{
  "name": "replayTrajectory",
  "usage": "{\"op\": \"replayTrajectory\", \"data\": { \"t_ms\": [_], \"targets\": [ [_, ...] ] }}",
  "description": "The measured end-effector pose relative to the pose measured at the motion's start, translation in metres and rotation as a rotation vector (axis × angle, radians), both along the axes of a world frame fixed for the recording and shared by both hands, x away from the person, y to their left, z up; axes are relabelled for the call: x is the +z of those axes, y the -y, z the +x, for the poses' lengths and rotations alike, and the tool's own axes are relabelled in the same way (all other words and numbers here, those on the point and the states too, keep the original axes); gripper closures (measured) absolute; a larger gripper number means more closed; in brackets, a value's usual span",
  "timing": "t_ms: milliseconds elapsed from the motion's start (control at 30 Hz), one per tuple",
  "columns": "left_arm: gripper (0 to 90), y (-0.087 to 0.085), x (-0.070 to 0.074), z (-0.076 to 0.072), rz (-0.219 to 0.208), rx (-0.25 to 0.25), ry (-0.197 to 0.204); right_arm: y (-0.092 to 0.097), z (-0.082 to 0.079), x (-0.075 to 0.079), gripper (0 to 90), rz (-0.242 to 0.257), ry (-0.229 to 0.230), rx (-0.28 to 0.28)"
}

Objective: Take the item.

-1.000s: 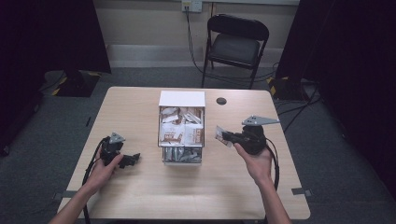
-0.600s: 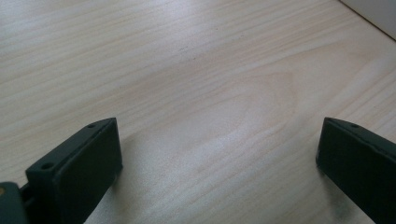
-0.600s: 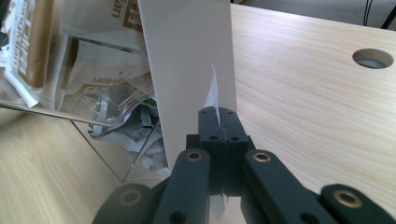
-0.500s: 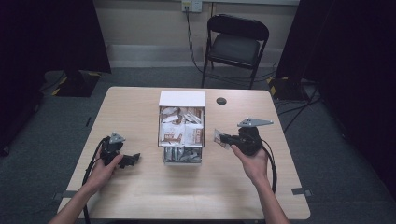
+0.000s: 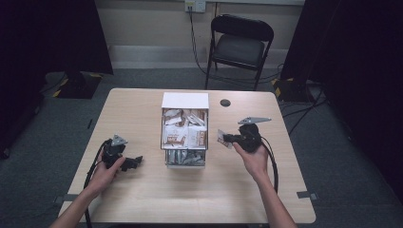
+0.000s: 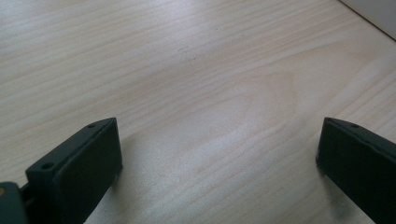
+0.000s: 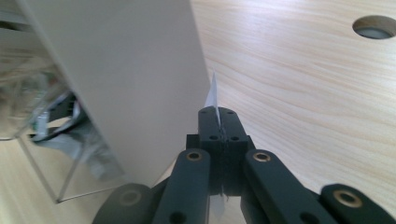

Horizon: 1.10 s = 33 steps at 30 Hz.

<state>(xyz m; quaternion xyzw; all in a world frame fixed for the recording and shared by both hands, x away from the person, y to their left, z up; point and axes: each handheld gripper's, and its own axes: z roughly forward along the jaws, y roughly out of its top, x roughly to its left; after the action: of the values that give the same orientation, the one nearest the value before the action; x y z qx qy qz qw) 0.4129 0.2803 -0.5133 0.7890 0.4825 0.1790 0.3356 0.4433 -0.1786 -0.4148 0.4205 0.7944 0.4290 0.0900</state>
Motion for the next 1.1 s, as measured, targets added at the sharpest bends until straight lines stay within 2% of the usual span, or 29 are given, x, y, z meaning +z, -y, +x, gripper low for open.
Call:
{"op": "replayTrajectory", "data": {
  "t_ms": [233,567,733,833,1033,1100],
  "targets": [
    [0.0,0.000,0.000,0.000,0.001,-0.001,0.000,0.003,0.013,-0.016,90.0,0.015,-0.025,-0.021],
    [0.0,0.000,0.000,0.000,0.001,-0.001,0.000,-0.003,0.016,-0.042,90.0,0.031,-0.068,-0.015],
    [0.0,0.000,0.000,0.000,0.000,-0.001,0.000,-0.005,0.020,-0.059,90.0,-0.007,-0.099,-0.024],
    [0.0,0.000,0.000,0.000,0.000,0.000,0.000,-0.006,0.023,-0.066,90.0,-0.009,-0.112,-0.026],
    [0.0,0.000,0.000,0.000,0.001,-0.001,0.000,-0.011,0.024,-0.071,89.4,-0.026,-0.099,-0.026],
    [0.0,0.000,0.000,0.000,0.001,-0.001,0.000,-0.011,0.025,-0.073,86.5,-0.052,-0.092,-0.031]
  ]
}}
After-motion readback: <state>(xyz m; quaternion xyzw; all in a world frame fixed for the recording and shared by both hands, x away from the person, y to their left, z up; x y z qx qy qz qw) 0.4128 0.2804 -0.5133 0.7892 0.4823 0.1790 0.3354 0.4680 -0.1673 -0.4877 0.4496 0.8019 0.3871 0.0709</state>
